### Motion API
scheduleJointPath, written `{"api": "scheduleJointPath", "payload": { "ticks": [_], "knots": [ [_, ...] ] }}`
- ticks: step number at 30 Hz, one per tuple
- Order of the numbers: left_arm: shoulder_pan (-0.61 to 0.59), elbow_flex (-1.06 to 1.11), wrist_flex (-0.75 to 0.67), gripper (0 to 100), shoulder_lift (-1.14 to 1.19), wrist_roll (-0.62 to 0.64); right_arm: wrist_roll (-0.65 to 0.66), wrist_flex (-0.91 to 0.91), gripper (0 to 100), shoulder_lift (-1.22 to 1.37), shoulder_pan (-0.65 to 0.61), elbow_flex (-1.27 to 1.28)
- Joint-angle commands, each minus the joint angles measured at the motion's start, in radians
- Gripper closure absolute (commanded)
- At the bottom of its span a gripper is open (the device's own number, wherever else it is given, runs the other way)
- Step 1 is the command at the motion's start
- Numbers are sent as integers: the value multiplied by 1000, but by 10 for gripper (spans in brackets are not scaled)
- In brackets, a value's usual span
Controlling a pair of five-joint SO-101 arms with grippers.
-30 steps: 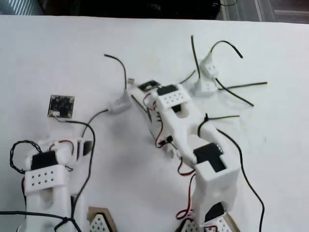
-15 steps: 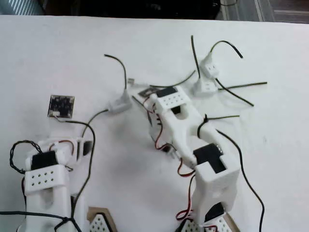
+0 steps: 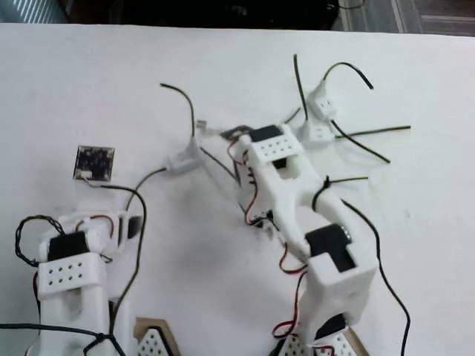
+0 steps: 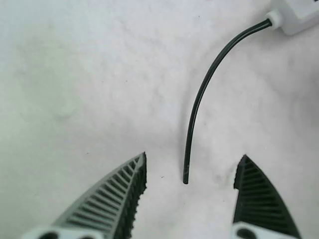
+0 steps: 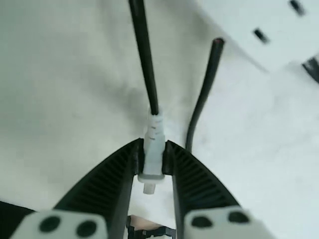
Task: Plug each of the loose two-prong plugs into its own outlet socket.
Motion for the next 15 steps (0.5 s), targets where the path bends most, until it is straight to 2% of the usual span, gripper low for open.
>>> {"api": "scheduleJointPath", "payload": {
  "ticks": [1, 7, 15],
  "knots": [
    [24, -35, -20, 718, -22, 9, 6, 61, 981, -165, 33, -43],
    [120, -120, -9, 718, -22, 15, 6, 122, 981, -449, 61, -40],
    [282, -301, 103, 718, -22, 20, 2, 107, 981, -794, 51, 49]
  ]
}}
